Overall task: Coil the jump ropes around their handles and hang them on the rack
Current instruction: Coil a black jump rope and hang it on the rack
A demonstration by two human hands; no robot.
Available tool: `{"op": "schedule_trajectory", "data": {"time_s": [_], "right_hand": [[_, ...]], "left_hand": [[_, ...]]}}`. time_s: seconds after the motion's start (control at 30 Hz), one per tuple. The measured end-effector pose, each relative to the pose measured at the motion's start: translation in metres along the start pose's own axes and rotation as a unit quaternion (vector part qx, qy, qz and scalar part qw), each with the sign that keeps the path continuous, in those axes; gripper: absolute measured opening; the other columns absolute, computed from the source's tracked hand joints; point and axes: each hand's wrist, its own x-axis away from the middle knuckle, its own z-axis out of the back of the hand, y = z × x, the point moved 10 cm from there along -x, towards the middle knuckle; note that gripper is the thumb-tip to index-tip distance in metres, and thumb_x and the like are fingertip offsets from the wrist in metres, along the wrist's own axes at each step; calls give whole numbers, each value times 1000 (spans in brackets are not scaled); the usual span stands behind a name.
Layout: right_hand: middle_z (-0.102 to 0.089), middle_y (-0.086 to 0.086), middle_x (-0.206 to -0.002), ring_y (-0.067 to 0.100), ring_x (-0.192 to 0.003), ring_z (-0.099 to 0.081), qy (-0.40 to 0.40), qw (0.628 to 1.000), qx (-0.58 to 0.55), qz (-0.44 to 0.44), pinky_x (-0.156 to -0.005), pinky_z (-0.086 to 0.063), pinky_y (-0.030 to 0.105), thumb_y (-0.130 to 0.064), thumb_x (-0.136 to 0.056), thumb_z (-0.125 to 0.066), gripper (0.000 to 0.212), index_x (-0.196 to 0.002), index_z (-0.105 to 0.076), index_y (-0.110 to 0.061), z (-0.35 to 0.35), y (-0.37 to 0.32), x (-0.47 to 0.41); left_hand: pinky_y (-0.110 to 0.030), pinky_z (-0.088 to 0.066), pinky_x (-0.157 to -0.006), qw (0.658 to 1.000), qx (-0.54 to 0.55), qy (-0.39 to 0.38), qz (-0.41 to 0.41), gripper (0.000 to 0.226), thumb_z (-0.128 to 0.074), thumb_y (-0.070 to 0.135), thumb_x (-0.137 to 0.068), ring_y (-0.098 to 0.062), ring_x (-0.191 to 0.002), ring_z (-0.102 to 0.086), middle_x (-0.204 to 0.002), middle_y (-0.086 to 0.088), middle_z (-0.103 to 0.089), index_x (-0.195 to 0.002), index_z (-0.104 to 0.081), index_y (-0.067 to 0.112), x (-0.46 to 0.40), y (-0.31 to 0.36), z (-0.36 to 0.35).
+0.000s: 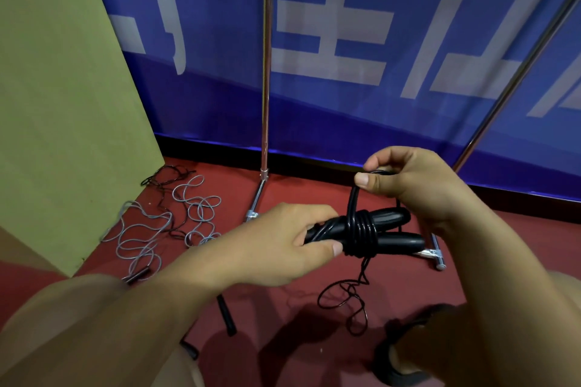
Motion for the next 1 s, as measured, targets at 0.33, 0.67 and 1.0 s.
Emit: {"op": "schedule_trajectory", "data": {"time_s": [0.33, 0.67, 1.0], "right_hand": [[-67, 13, -74, 15, -62, -61, -125, 991, -43, 17, -58, -50, 28, -9, -81, -67, 3, -84, -68, -9, -38, 5, 4], [-53, 2, -61, 14, -55, -42, -74, 996, -22, -41, -56, -36, 29, -35, -98, -55, 27, -90, -56, -9, -62, 18, 7], [-62, -3, -79, 9, -60, -51, -41, 986, 115, 118, -63, -48, 34, -29, -93, -64, 14, -103, -61, -38, -58, -6, 12]], "left_hand": [[-21, -42, -57, 952, 304, -36, -29, 26, -56, 15, -92, -27, -69, -46, -74, -3, -62, -105, -54, -7, -1, 15, 9], [-16, -39, -52, 929, 332, 164, 7, 32, -58, 23, -87, -11, -52, -46, -72, -4, -61, -109, -61, 0, -7, -15, 52], [-27, -43, -65, 893, 289, 339, 64, 11, -57, 15, -98, -11, -57, -47, -73, 1, -66, -101, -60, 4, 6, -42, 86]]}}
